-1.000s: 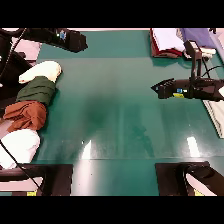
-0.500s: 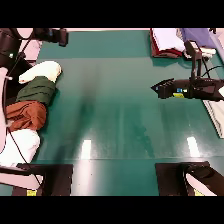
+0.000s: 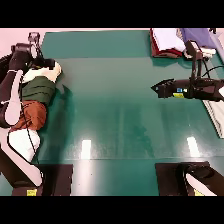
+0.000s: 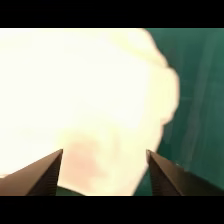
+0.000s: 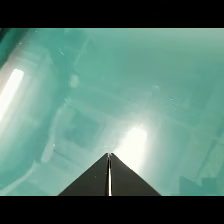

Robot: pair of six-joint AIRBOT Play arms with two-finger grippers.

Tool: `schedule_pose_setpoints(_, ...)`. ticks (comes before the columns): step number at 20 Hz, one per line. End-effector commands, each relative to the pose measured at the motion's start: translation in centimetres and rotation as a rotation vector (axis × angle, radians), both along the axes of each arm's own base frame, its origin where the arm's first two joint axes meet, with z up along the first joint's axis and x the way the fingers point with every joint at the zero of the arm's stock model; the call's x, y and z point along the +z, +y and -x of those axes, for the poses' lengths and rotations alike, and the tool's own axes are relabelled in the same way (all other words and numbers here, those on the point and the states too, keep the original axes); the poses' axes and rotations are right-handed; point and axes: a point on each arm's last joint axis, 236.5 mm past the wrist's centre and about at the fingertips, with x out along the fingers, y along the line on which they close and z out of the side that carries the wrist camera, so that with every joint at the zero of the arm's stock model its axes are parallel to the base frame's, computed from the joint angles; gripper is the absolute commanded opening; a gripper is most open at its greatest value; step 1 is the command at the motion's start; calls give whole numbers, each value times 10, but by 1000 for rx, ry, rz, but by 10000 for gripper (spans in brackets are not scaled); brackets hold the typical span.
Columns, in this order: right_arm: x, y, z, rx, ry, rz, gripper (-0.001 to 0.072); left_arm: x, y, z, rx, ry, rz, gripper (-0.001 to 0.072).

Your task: Fold the shirts.

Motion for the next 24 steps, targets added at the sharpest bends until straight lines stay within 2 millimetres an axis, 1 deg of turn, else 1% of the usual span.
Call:
schedule_pose_setpoints(1,0,0,0,-10,8,-10,15,-37,21,0,39,45,14,620)
schedule_pose_setpoints(3,0,0,0,-10,8,-11,15,-37,21,-1,42,42,21,619)
schedule_pose_setpoints(4,1,0,0,-19,13,-18,15,-36,19,-1,48,39,33,606)
schedule_pose_setpoints(5,2,0,-1,-27,14,-25,15,-35,17,0,58,36,51,396)
schedule_pose_setpoints(6,2,0,-2,-32,11,-29,15,-30,16,0,59,31,54,85)
schedule_pose_setpoints(7,3,0,-3,-36,9,-34,15,-19,16,-1,59,14,55,28)
schedule_pose_setpoints(8,6,0,-4,-45,8,-42,15,0,13,-4,56,-21,60,21)
schedule_pose_setpoints(9,11,0,-5,-46,-2,-47,15,31,12,-9,53,-81,66,21)
schedule_pose_setpoints(10,22,1,-7,-46,-26,-52,15,65,9,-12,49,-147,78,21)
schedule_pose_setpoints(11,39,1,-10,-45,-63,-61,15,108,4,-13,35,-230,86,21)
schedule_pose_setpoints(12,57,1,-12,-44,-102,-69,15,158,-1,-7,10,-318,67,21)
schedule_pose_setpoints(13,79,1,-14,-45,-149,-76,15,205,-10,5,-35,-394,36,21)
schedule_pose_setpoints(14,98,0,-15,-45,-193,-83,15,254,-22,25,-83,-468,5,20)
schedule_pose_setpoints(15,119,0,-15,-44,-239,-92,15,300,-37,49,-127,-535,-20,20)
schedule_pose_setpoints(16,137,0,-14,-43,-276,-101,15,339,-51,74,-161,-600,-31,20)
schedule_pose_setpoints(17,154,-1,-12,-41,-311,-109,15,370,-66,100,-202,-647,-37,20)
schedule_pose_setpoints(18,172,-1,-8,-35,-352,-114,15,396,-84,128,-251,-687,-34,20)
schedule_pose_setpoints(19,189,-3,-6,-33,-396,-112,15,414,-104,153,-309,-708,-23,20)
schedule_pose_setpoints(20,205,-7,-4,-40,-436,-101,15,422,-124,172,-368,-713,-4,20)
schedule_pose_setpoints(21,217,-12,-2,-48,-471,-84,15,426,-145,188,-424,-710,22,20)
schedule_pose_setpoints(22,228,-17,1,-56,-500,-63,15,421,-168,200,-492,-682,35,20)
schedule_pose_setpoints(23,238,-22,3,-64,-526,-48,15,410,-191,209,-551,-635,56,20)
schedule_pose_setpoints(24,247,-25,7,-68,-547,-37,15,393,-215,216,-611,-581,73,20)
